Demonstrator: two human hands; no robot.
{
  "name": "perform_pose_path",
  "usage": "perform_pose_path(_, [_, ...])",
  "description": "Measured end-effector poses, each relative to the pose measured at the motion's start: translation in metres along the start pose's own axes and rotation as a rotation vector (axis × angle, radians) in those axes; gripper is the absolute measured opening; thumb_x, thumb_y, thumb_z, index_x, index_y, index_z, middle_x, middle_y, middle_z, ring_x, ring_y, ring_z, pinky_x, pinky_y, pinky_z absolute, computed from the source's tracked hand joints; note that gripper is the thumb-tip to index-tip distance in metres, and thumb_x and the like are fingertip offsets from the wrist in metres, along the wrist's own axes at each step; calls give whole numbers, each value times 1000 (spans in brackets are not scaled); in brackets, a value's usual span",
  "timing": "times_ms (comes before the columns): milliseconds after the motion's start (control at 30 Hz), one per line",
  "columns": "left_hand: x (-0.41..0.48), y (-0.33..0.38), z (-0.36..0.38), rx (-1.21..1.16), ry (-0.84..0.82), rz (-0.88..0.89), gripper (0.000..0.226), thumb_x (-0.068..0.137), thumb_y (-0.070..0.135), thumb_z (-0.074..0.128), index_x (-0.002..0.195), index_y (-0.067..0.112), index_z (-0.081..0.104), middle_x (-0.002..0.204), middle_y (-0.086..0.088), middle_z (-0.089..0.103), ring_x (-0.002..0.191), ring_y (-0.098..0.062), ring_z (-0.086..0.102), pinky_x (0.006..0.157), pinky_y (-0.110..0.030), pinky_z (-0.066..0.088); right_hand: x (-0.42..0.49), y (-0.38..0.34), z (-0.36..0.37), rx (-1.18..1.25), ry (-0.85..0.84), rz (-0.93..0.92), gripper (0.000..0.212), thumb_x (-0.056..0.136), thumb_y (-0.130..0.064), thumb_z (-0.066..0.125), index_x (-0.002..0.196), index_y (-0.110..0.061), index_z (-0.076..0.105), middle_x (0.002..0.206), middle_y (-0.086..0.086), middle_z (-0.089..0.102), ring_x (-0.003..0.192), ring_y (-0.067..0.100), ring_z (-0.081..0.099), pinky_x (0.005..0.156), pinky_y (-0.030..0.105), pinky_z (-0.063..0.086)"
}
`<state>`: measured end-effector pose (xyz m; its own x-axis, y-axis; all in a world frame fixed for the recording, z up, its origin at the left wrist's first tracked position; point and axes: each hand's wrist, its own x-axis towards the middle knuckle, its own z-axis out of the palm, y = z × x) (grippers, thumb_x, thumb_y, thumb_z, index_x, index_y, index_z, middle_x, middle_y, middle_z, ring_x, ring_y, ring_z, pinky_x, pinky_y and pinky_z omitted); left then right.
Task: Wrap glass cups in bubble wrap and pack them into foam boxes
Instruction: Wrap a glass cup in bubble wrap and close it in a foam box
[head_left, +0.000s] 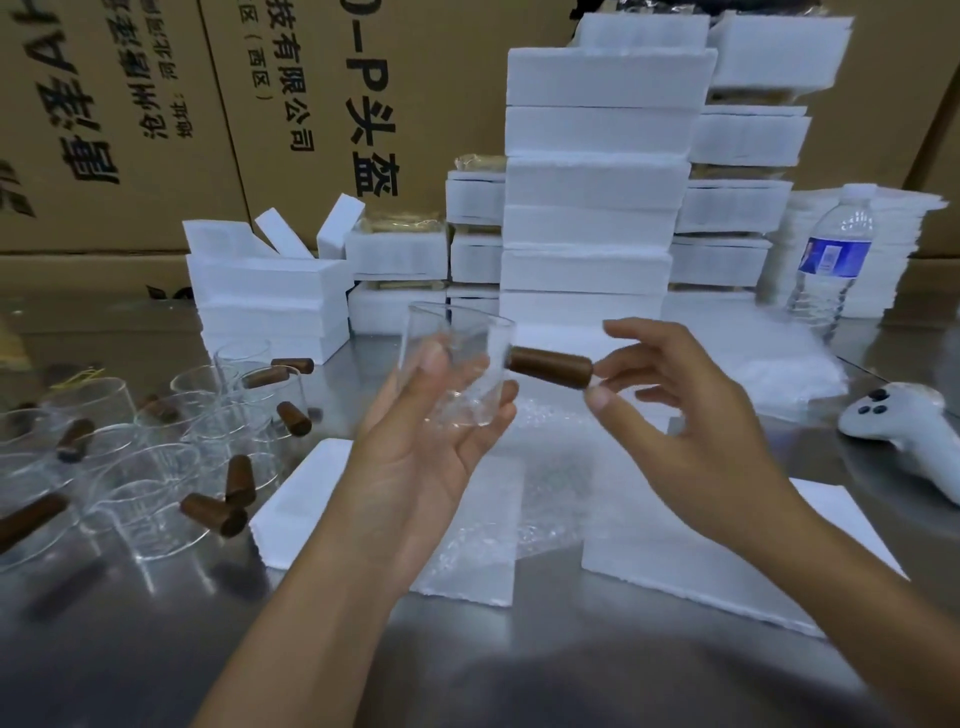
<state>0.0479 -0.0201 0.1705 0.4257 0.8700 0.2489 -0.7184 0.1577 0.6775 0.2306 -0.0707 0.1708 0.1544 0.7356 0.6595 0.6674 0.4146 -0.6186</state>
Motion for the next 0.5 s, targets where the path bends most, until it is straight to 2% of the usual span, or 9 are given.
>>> perform_pose_path(100, [0, -6, 3, 97, 8, -23, 44, 75, 26, 73, 116, 15, 59, 109, -7, 66, 91, -25, 69, 79, -31, 58, -9, 7, -1, -221, -67, -100, 41, 80, -60, 49, 118, -51, 37, 109, -28, 52, 102, -8, 50, 85, 8, 37])
perform_pose_path(167, [-1, -9, 4, 130, 8, -28, 50, 70, 23, 81, 115, 16, 60, 106, -6, 68, 91, -25, 70, 78, -31, 58, -11, 12, -2, -381, -107, -171, 39, 86, -59, 46, 122, -45, 43, 107, -31, 45, 97, -11, 43, 82, 7, 31])
perform_pose_path(233, [-1, -13, 5, 206, 0, -26, 56, 62, 31, 83, 113, 21, 61, 101, -1, 73, 93, -26, 71, 75, -29, 58, -10, 12, -3, -422, -117, -168, 42, 88, -58, 39, 120, -35, 53, 100, -34, 41, 89, -8, 43, 77, 8, 31])
perform_pose_path(300, [-1, -18, 6, 280, -35, -20, 60, 57, 34, 82, 112, 26, 59, 98, 2, 74, 94, -25, 71, 71, -27, 57, -11, 11, -3, -438, -160, -151, 50, 88, -62, 30, 118, -32, 55, 95, -32, 43, 84, -2, 46, 73, 8, 33])
perform_pose_path(400, [-1, -23, 4, 353, -72, -5, 74, 50, 46, 84, 117, 29, 55, 104, 5, 72, 99, -24, 70, 74, -26, 56, -13, 8, -5, -434, -226, -83, 47, 81, -62, 17, 113, -39, 43, 92, -24, 52, 80, 7, 54, 66, 20, 44])
perform_pose_path(467, [-1, -26, 2, 511, -102, 2, 89, 45, 58, 86, 123, 37, 49, 114, 12, 68, 107, -20, 66, 85, -31, 55, -11, 7, -9, -462, -188, -87, 41, 86, -55, 20, 111, -32, 43, 90, -17, 53, 78, 13, 55, 66, 34, 47])
perform_pose_path(500, [-2, -28, 1, 600, -116, -5, 92, 47, 60, 84, 127, 41, 44, 118, 16, 66, 110, -17, 65, 92, -35, 52, -10, 7, -13, -492, -151, -91, 39, 88, -50, 23, 111, -28, 45, 86, -18, 50, 76, 16, 54, 64, 37, 45])
